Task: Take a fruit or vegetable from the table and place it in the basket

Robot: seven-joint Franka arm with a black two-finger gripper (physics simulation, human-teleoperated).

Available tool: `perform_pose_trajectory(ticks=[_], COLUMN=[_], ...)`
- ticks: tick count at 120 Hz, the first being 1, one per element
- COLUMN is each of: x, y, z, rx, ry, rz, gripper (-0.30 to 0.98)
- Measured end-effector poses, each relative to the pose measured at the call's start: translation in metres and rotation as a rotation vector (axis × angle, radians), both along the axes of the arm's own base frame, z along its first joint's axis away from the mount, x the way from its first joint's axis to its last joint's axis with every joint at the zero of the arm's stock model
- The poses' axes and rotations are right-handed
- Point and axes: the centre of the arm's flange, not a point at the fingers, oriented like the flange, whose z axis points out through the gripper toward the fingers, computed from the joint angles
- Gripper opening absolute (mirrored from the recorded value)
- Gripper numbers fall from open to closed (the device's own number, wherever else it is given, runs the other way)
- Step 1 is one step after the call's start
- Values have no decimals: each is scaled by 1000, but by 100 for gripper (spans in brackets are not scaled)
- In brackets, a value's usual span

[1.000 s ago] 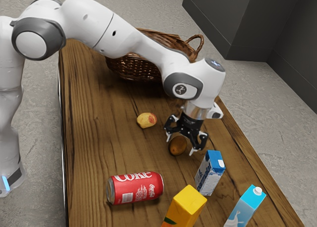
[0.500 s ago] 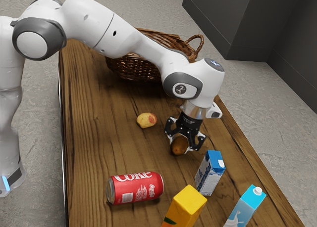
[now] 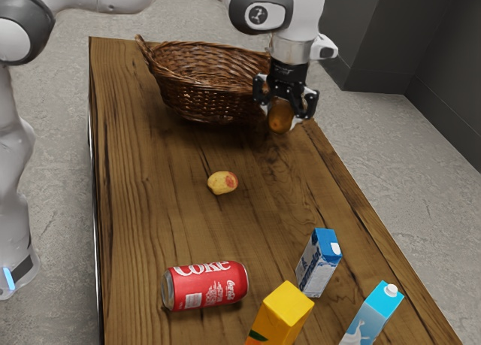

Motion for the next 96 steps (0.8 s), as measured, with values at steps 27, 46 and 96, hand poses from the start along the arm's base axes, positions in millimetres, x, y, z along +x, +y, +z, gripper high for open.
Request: perform_pose_trajectory(ticks=[27, 46, 96], x=[-24, -57, -120], y=[91, 156, 272], z=[19, 34, 43], rx=[41, 43, 100], ry=[107, 152, 249], rz=[46, 85, 115], gripper=[33, 32, 32])
